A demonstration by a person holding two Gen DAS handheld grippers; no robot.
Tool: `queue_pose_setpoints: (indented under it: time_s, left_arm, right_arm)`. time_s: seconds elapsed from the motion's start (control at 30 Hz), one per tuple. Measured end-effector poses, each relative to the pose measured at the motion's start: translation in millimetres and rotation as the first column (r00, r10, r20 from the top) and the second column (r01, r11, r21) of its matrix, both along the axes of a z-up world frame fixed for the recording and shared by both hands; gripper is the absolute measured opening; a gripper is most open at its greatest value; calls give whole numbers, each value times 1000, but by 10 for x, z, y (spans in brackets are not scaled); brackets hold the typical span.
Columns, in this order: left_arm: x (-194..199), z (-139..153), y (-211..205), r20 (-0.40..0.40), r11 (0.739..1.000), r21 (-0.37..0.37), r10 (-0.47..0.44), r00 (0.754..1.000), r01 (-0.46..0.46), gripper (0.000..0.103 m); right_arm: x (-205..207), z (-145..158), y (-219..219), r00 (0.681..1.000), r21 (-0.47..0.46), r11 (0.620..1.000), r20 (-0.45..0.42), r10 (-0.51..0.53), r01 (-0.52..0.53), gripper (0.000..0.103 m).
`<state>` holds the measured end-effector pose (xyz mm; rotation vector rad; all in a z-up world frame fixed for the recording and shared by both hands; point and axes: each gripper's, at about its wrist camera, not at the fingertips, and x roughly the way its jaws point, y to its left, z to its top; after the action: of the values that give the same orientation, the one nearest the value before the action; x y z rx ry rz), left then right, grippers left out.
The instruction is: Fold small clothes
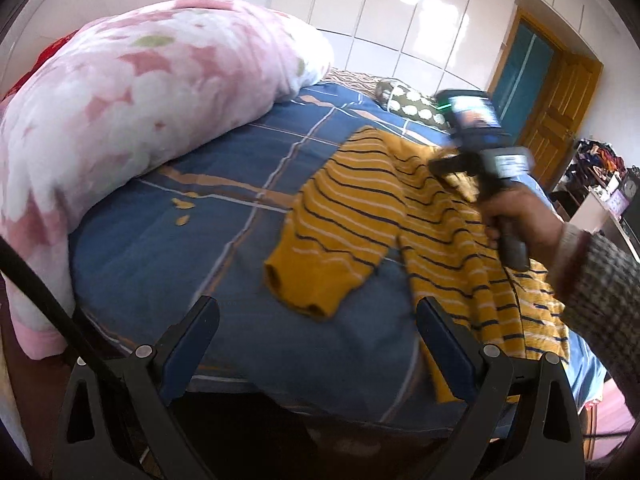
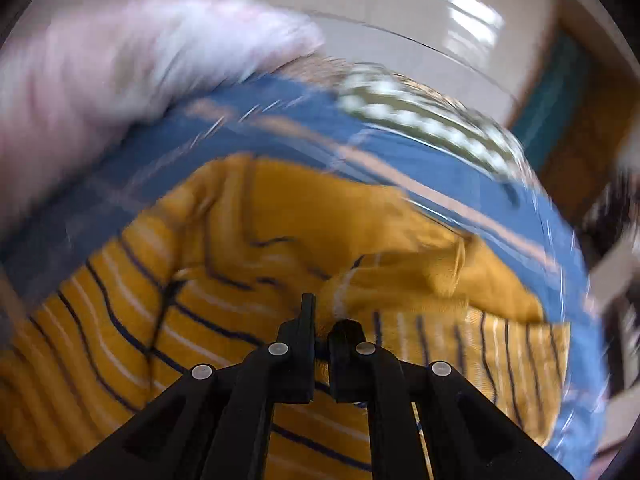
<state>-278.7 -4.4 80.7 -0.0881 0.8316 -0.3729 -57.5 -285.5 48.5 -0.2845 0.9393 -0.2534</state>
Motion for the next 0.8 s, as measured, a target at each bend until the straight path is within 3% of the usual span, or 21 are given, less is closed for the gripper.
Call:
queue_pose_setpoints:
  time_s: [0.07,0.1,0.2,0.3,0.37,0.4,0.5,0.57,0.67,0.8]
  left_arm:
    - [15,-36,56,-2,1000,-3,4,1000,-4,98]
    - [23,-48,74,-2,1000,-8,5,1000,-5,98]
    - [44,-65,107,-4,1000,-22,13,1000,-13,98]
    - [30,-57,98,-6,1000,-22,17,1000,-17,98]
    - [17,-36,75,-2,1000,-19,13,1000,-13,98]
    - [5,-26,64,0,1000,-19,13,1000,-13,98]
    - [-13,-11,20,5,1000,-19,8,1000,-8,98]
    - [-35,-7,-36,7,1000,-14,0,1000,0,98]
    - [-62,-22,-139,-4,999,-23,-24,1000,24,98]
    - [-134,-38,-362,-10,998,-8,-64,998,64,98]
  right_arm:
    - [100,-218,368,997,-157,985,-44,66,-72,10]
    - [99,-275,477,994,-199,975,-55,92,-101,16]
    - [49,-358,845,979,-302,931,-63,196,-206,20]
    - [-51,-324,1053,960,-309,909,-57,275,-279,21]
    - [-160,-178,978,965,-231,938,-26,260,-259,25]
    - [-230,-80,878,972,-164,959,-4,235,-232,34]
    - [-612,238,320,992,107,987,50,117,-122,44]
    - [-1033,388,-234,998,254,967,68,0,-18,44]
    - [-1697,443,-954,984,366,922,69,-166,130,49]
    - [-2575,204,-1770,924,443,828,-3,-382,344,51]
